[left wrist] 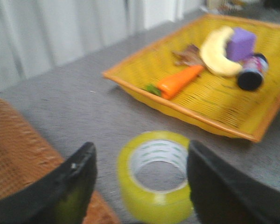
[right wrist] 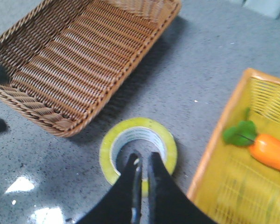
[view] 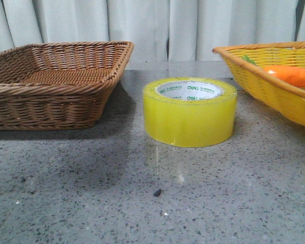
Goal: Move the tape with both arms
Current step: 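Lower the left gripper onto the tape roll and grasp its rim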
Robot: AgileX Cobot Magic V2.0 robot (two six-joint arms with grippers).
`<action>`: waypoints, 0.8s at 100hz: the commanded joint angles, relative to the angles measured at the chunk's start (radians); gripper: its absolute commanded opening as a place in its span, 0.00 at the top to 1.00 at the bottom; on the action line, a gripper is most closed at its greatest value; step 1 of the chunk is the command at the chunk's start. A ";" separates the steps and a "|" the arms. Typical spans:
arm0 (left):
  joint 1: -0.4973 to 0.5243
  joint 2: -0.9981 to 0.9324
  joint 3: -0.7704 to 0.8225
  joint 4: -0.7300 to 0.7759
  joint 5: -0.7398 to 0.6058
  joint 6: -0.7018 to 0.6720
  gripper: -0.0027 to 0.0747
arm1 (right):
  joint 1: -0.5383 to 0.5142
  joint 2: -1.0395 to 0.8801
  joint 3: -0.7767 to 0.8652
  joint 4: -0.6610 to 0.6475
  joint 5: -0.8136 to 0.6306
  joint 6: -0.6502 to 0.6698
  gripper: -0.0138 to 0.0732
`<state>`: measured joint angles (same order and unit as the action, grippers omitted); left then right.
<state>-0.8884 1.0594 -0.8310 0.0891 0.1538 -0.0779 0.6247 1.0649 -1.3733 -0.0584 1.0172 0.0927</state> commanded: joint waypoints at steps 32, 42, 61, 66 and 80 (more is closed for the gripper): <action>-0.142 0.374 -0.258 0.011 0.009 -0.003 0.32 | -0.001 -0.248 0.078 -0.028 -0.039 0.091 0.91; -0.142 0.452 -0.312 0.033 0.031 -0.001 0.32 | -0.001 -0.261 0.078 -0.028 -0.009 0.091 0.91; -0.140 0.562 -0.385 0.057 0.113 -0.001 0.35 | -0.001 -0.261 0.078 -0.016 0.021 0.091 0.91; -0.140 0.579 -0.391 0.065 0.116 -0.001 0.37 | -0.001 -0.261 0.078 -0.010 0.021 0.091 0.91; -0.140 0.616 -0.396 0.080 0.140 -0.001 0.43 | -0.001 -0.261 0.078 -0.005 0.021 0.091 0.91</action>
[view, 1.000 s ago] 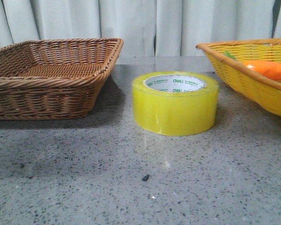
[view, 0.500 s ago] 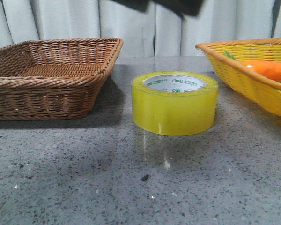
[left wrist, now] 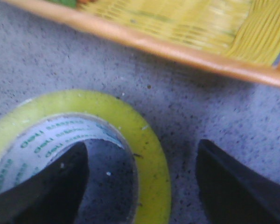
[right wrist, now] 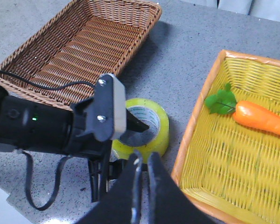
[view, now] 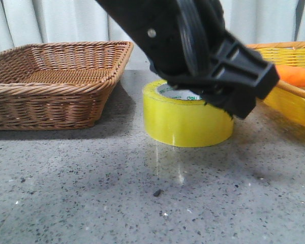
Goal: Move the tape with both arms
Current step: 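Lower the left gripper onto the tape roll and grasp its rim, then lift the tape roll with the left gripper and drop it into the brown basket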
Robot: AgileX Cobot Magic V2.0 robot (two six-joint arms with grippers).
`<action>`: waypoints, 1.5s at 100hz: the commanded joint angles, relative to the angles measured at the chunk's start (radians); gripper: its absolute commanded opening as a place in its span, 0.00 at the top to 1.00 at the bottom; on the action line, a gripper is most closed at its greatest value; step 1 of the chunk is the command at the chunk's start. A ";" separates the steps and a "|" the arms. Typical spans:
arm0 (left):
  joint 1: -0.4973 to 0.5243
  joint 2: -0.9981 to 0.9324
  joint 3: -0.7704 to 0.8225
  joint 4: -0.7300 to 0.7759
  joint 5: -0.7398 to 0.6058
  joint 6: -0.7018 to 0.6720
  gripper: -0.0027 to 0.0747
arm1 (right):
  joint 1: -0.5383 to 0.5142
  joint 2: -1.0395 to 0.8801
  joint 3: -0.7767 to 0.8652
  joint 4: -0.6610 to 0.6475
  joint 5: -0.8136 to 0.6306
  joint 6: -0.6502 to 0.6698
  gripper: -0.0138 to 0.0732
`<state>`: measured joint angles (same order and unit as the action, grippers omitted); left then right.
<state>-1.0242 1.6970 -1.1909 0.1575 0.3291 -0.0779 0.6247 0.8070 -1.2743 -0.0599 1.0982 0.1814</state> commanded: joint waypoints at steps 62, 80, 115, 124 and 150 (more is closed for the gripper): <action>-0.004 -0.005 -0.039 0.030 -0.025 -0.001 0.99 | -0.001 -0.003 -0.021 -0.003 -0.056 0.002 0.91; -0.004 -0.040 -0.092 0.032 -0.009 -0.001 0.99 | -0.001 -0.003 -0.021 -0.003 -0.056 0.002 0.91; 0.105 -0.226 -0.181 0.052 0.093 -0.001 0.99 | -0.001 -0.003 -0.021 -0.003 -0.056 0.002 0.92; 0.172 -0.273 -0.181 0.052 0.170 -0.003 0.99 | -0.001 -0.003 -0.021 -0.003 -0.056 0.002 0.92; 0.341 -0.271 -0.123 0.040 0.244 -0.003 0.99 | -0.001 -0.003 -0.021 -0.003 -0.058 0.002 0.92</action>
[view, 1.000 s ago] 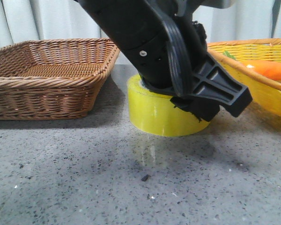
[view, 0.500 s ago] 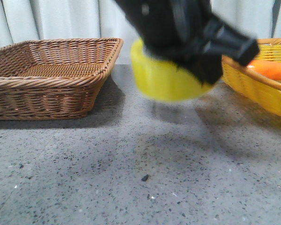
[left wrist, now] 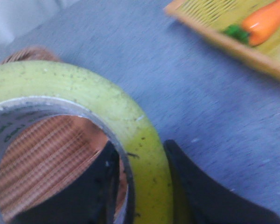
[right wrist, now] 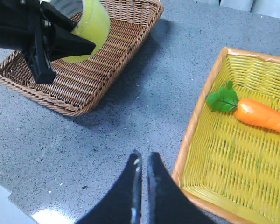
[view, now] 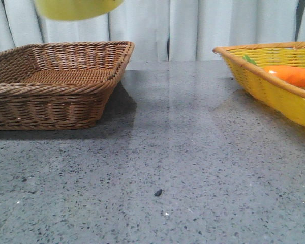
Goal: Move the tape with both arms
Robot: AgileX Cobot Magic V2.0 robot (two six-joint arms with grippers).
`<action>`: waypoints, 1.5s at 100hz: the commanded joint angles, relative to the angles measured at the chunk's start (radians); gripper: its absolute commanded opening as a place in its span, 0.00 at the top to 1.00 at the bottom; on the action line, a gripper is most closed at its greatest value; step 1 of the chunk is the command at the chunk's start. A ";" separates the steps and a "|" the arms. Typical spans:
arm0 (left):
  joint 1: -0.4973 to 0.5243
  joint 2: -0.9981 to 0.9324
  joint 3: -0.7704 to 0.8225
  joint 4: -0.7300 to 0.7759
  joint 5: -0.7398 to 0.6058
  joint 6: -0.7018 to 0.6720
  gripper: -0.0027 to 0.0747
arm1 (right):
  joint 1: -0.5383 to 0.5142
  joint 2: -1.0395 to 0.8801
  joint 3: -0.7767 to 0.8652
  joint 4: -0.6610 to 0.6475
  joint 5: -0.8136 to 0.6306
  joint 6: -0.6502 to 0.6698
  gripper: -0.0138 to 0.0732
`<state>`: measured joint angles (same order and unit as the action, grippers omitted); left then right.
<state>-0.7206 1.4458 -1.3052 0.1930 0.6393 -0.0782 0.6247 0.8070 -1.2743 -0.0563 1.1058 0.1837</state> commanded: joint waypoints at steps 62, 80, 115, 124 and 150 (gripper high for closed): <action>0.075 0.115 0.039 -0.090 -0.053 -0.005 0.65 | -0.001 -0.003 -0.021 -0.007 -0.067 0.000 0.92; 0.075 0.080 0.036 -0.090 -0.023 -0.005 0.65 | -0.001 -0.031 0.029 -0.048 -0.073 0.000 0.92; 0.068 -0.140 0.047 -0.128 -0.019 -0.005 0.66 | -0.001 -0.266 0.366 -0.128 -0.296 0.000 0.92; 0.068 -0.213 0.078 -0.149 -0.031 -0.005 0.70 | -0.001 -0.339 0.456 -0.146 -0.352 0.000 0.92; 0.068 -0.471 0.311 -0.160 -0.118 -0.005 0.99 | -0.001 -0.513 0.636 -0.193 -0.447 0.002 0.92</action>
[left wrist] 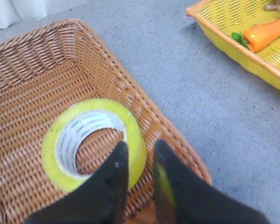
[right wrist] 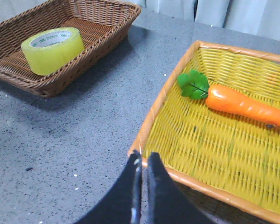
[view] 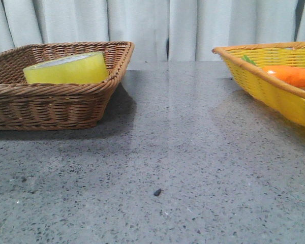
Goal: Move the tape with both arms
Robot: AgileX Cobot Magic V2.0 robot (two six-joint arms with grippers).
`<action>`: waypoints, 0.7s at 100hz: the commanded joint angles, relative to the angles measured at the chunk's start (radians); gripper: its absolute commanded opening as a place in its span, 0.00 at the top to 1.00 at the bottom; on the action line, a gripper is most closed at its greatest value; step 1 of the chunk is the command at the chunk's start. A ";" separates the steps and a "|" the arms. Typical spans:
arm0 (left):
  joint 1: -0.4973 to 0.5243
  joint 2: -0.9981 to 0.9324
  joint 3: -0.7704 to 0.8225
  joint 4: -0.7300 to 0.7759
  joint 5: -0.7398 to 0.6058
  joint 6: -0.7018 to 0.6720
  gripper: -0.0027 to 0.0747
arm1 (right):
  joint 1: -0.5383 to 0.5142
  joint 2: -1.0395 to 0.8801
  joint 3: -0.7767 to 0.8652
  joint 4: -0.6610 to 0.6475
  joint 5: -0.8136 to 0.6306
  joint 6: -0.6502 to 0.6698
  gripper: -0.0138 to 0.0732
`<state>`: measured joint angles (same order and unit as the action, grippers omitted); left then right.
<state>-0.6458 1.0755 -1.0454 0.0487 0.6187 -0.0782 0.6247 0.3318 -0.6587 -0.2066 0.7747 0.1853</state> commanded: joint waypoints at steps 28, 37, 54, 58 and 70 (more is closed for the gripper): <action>-0.007 -0.428 0.376 -0.038 -0.237 -0.005 0.99 | -0.001 -0.170 0.152 -0.057 -0.247 0.000 0.92; -0.007 -0.531 0.472 -0.049 -0.274 -0.005 0.99 | -0.001 -0.196 0.186 -0.085 -0.279 0.000 0.92; -0.007 -0.710 0.621 -0.073 -0.341 -0.005 0.99 | -0.001 -0.214 0.223 -0.132 -0.311 0.000 0.92; -0.007 -0.749 0.653 -0.073 -0.355 -0.005 0.99 | -0.001 -0.216 0.230 -0.141 -0.317 0.000 0.92; -0.007 -0.839 0.722 -0.073 -0.380 -0.005 0.99 | -0.001 -0.216 0.246 -0.141 -0.334 0.000 0.92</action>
<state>-0.6458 0.2790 -0.3360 -0.0122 0.3457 -0.0782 0.6247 0.1045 -0.3979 -0.3169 0.5376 0.1853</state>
